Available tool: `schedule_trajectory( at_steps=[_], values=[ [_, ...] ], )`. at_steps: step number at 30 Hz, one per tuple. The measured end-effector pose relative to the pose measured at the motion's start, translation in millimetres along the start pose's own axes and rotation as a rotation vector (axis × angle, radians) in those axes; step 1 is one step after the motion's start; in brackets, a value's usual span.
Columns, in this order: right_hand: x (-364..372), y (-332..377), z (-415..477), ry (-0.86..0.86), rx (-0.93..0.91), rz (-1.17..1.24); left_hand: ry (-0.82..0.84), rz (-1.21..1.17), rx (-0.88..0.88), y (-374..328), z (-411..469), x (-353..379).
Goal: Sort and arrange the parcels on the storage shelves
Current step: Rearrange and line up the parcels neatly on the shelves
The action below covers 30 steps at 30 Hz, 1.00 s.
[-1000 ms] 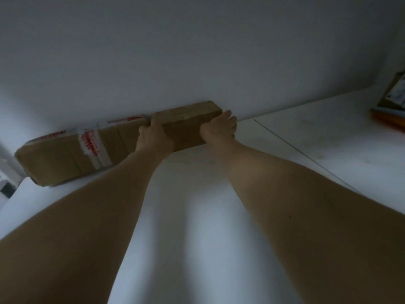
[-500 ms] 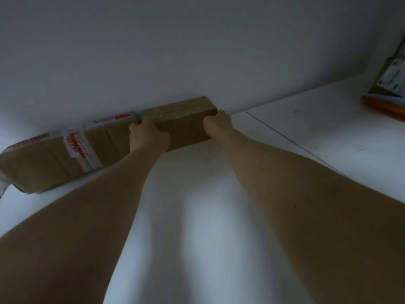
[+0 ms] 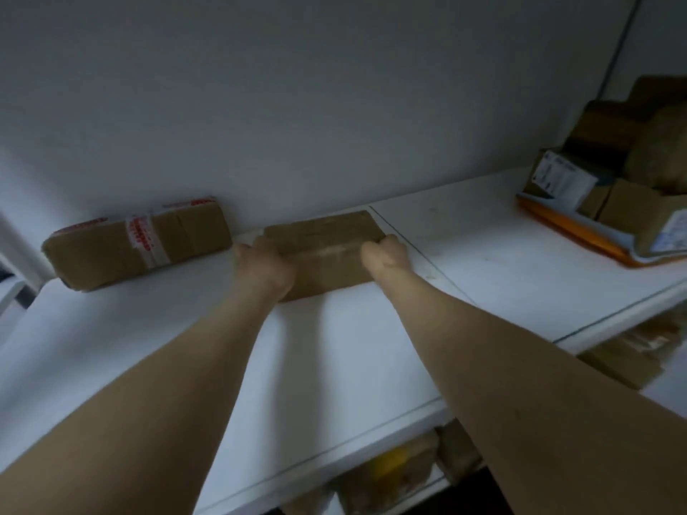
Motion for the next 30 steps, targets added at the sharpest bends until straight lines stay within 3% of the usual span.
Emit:
schedule_trajectory(
  at_steps=[11,15,21,30],
  values=[
    [-93.8,-50.0,-88.2,0.067,0.066,0.037,0.08,-0.099,-0.028,-22.7,-106.6,-0.9],
    [-114.4,-59.4,-98.2,0.055,0.038,0.048,0.064,-0.256,-0.105,-22.5,-122.8,1.7],
    [-124.7,-67.0,-103.8,0.099,0.03,0.007,0.168,-0.513,-0.211,-20.6,-133.8,11.9],
    [-128.2,-65.2,-111.6,0.099,-0.029,0.195,0.071,-0.604,-0.201,-16.0,-130.9,0.6]
  ],
)
Point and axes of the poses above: each hand's wrist, its own z-axis towards the middle knuckle, its own x-axis out of the palm, y = z × x, the point moved 6 cm from there along z, towards the middle knuckle, and after that the axes turned 1 degree about -x, right-handed, at the moved point
